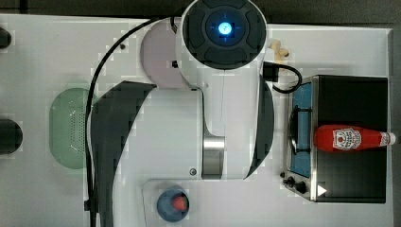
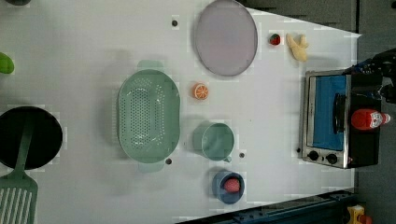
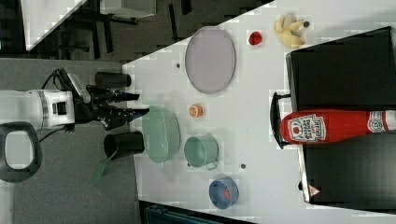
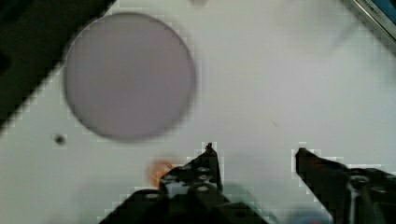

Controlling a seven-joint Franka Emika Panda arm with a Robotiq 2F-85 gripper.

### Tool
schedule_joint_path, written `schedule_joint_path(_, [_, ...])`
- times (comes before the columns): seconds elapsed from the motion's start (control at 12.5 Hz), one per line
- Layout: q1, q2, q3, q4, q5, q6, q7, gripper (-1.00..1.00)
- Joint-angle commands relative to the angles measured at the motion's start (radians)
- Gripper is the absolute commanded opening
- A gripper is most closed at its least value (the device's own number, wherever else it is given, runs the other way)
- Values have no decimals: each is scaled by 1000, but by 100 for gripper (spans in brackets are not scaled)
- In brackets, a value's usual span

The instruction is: Pick Ketchup from oven and place it on table.

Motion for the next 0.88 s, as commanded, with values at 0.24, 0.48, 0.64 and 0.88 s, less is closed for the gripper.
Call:
schedule_joint_path(0.24, [-17,-304,-90,-117,-19,-209,-66,100])
schedule_joint_path(0.48, [-35,-253,-220,-117,-21,-165,-66,100])
schedule_joint_path(0.64, [-39,-204,-309,-117,-21,-127,-66,100])
schedule_joint_path(0.88, [-43,-122,-451,-116,-21,44,-68,100])
